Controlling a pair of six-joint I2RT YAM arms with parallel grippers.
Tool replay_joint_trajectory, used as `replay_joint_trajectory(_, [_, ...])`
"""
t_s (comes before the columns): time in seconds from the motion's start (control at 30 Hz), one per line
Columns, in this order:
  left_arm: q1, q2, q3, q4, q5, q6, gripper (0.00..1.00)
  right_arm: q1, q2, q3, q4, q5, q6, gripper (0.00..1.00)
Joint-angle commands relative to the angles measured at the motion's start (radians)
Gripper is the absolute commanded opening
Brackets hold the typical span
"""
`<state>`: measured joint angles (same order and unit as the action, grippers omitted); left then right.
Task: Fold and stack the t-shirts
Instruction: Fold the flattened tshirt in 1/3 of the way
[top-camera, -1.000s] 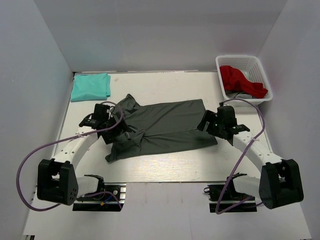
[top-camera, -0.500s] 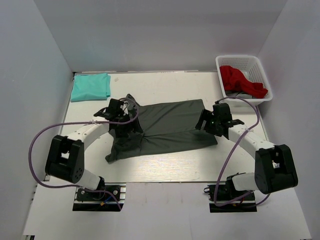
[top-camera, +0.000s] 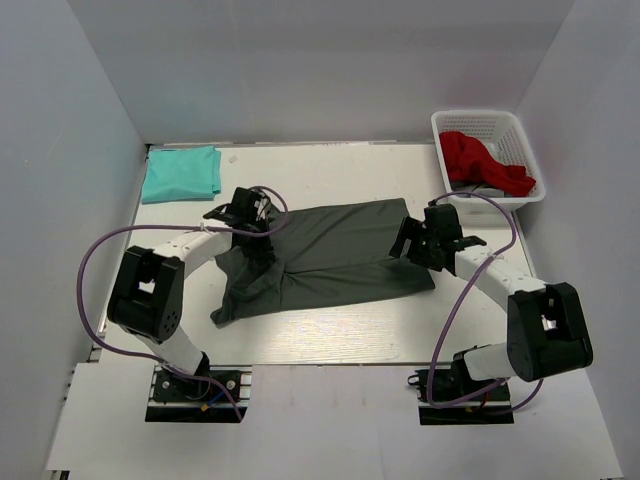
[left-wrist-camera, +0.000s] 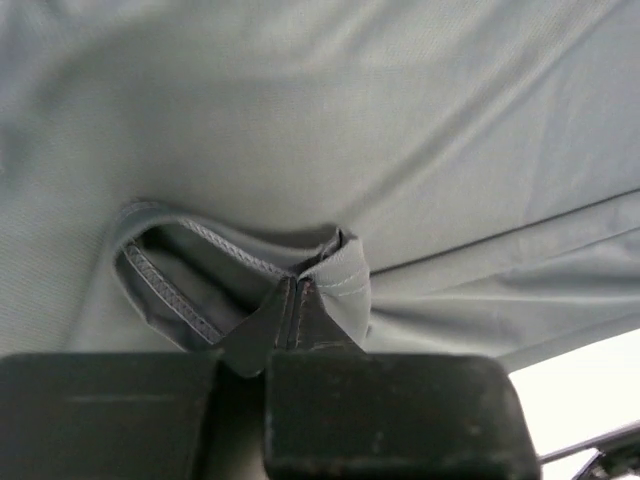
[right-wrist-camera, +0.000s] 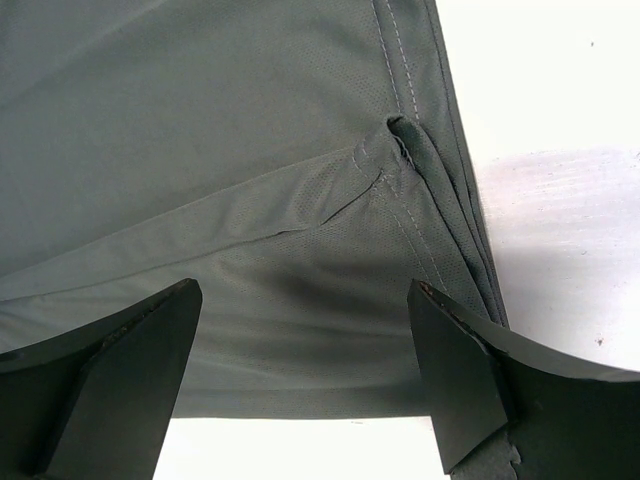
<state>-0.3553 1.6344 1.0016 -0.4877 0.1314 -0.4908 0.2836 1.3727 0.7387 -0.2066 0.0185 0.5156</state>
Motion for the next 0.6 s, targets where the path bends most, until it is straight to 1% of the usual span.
replay_joint_trajectory(0.0, [-0.001,-0.002,0.046,0.0,-0.046,0.014,0.0,0.0,0.017,0.037,0.029,-0.011,-0.011,0.9])
replay_joint_trajectory(0.2, [-0.001,-0.036,0.071,-0.012,-0.087,0.064,0.0,0.0,0.029,0.048,0.027,-0.009,-0.014,0.9])
replay_joint_trajectory(0.23, [-0.001,-0.051,0.086,-0.041,-0.126,0.064,0.0,0.0,0.032,0.048,0.027,-0.008,-0.011,0.9])
replay_joint_trajectory(0.3, [0.009,-0.085,0.095,-0.07,-0.162,0.064,0.0,0.0,0.028,0.045,0.03,-0.008,-0.011,0.9])
replay_joint_trajectory(0.4, [0.009,-0.135,0.083,-0.095,-0.272,0.054,0.0,-0.001,0.029,0.044,0.027,-0.008,-0.012,0.9])
replay_joint_trajectory(0.43, [0.009,-0.145,0.083,-0.095,-0.288,0.054,0.0,0.0,0.026,0.044,0.021,-0.008,-0.023,0.9])
replay_joint_trajectory(0.5, [0.018,-0.157,0.063,-0.072,-0.288,0.066,0.0,0.0,0.031,0.044,0.024,-0.005,-0.014,0.9])
replay_joint_trajectory(0.57, [0.018,-0.157,0.054,-0.036,-0.264,0.136,0.0,-0.001,0.035,0.048,0.024,-0.009,-0.015,0.9])
